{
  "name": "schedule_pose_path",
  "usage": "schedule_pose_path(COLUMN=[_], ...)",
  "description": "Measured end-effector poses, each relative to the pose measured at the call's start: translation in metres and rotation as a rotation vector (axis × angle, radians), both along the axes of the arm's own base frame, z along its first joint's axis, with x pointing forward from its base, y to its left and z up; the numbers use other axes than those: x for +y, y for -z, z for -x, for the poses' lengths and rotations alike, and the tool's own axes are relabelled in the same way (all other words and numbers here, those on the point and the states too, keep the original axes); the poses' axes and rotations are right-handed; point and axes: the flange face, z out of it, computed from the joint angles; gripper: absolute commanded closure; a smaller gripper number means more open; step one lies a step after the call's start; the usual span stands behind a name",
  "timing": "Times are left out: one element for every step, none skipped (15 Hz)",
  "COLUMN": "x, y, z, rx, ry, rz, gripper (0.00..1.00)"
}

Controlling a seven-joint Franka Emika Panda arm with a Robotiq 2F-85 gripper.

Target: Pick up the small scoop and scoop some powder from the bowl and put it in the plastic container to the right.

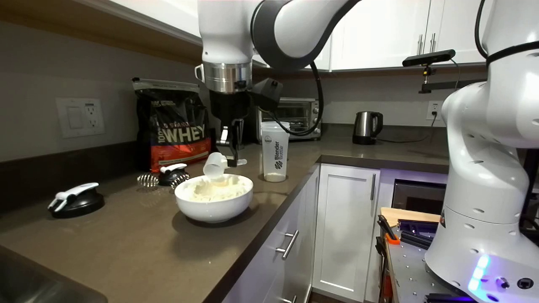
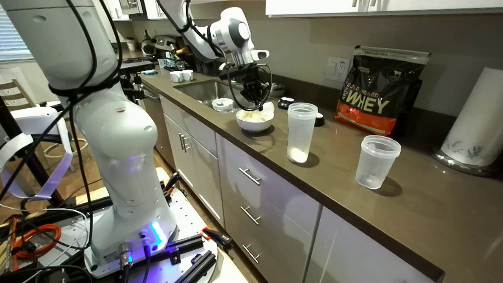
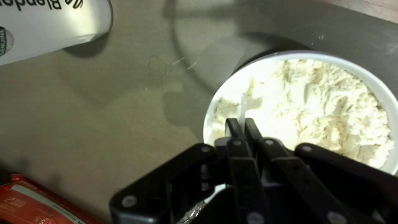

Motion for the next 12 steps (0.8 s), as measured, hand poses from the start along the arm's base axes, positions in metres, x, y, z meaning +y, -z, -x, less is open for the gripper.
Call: schedule_pose_path(x=[0.001,0.001,0.002,0.002,0.002,0.002,0.003,0.005,0.006,0.008,0.010,0.011], y=[0.000,-0.001,-0.002,-0.003,-0.003,-0.003,-0.002,0.000,0.003,0.005,0.006,0.006], z=[-0.003,-0.008,-0.013,-0.018,-0.023,-0.029,-0.032,-0.033,-0.033,-0.033,-0.032,-0.032], rx=[-0.009,-0.016,-0.025,-0.036,-0.045,-0.052,-0.056,-0.056,-0.053,-0.050,-0.048,-0.047], ry=[0.010,0.017,0.021,0.024,0.026,0.027,0.029,0.028,0.027,0.026,0.025,0.023], rz=[-0.003,-0.006,-0.004,0.001,0.003,0.006,0.007,0.008,0.008,0.008,0.008,0.008], gripper=[0.97,0.97,0.97,0.97,0.97,0.97,0.97,0.97,0.97,0.97,0.97,0.97])
